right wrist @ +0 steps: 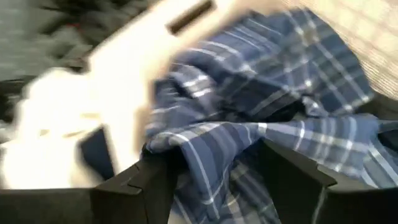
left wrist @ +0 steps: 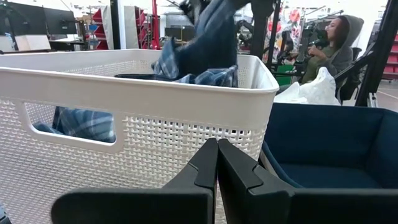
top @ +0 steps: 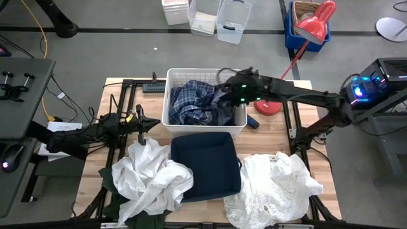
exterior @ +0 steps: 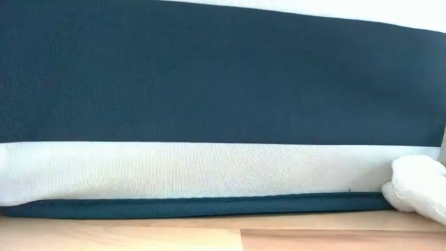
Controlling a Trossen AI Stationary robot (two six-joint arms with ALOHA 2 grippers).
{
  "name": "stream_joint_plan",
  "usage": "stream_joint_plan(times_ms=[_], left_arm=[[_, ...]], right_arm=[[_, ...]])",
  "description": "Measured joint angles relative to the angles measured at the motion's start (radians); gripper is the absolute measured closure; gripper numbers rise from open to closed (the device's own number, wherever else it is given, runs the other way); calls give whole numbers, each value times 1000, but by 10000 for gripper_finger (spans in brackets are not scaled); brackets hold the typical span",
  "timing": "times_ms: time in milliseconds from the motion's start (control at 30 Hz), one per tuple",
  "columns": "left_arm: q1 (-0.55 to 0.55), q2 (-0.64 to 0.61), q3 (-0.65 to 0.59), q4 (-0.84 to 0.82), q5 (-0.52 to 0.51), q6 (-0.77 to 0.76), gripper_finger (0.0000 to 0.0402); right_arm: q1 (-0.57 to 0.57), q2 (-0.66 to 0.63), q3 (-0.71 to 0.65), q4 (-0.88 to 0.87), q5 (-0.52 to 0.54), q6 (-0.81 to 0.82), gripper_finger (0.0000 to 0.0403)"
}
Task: Sort clothes
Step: Put the blue polo shirt into the white laundry bin, then put the white dress into the blue laundry bin
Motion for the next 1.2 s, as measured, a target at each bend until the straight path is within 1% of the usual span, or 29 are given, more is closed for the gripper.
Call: stream_joint_plan(times_ms=[133, 233, 300, 367, 433, 500, 567, 600, 700, 767, 867, 967, 1067, 1200], left_arm=[[0, 0, 0, 0, 0, 0, 401], [0, 0, 0, 0, 0, 0, 401], [0, 0, 0, 0, 0, 0, 401], [0, 0, 0, 0, 0, 0, 401], [0, 0, 0, 0, 0, 0, 401], [0, 0, 0, 0, 0, 0, 401], [0, 0, 0, 0, 0, 0, 401], [0, 0, 0, 0, 0, 0, 401], [0, 0, 0, 0, 0, 0, 401], [0, 0, 0, 0, 0, 0, 401], [0, 0, 0, 0, 0, 0, 401], [0, 0, 0, 0, 0, 0, 401], [0, 0, 0, 0, 0, 0, 401], [0, 0, 0, 0, 0, 0, 401]], right_arm=[[32, -72, 0, -5, -60, -25, 185], [63, -118, 0, -20, -61, -30, 185], [79, -137, 2, -74, -18, -18, 185], [89, -140, 2, -170, 19, 17, 185], [88, -134, 1, -251, -14, 9, 185], [87, -127, 0, -276, -59, -27, 185], [88, -127, 1, -284, -51, -29, 185], [90, -125, 1, -298, -13, -17, 185], [80, -120, 1, -359, 176, 20, 185], [70, -120, 1, -400, 283, 25, 185], [51, -119, 1, -435, 365, 39, 185], [39, -118, 1, -386, 388, 33, 185], [35, -118, 1, -264, 386, 31, 185], [35, -82, 1, -61, 330, 51, 185]])
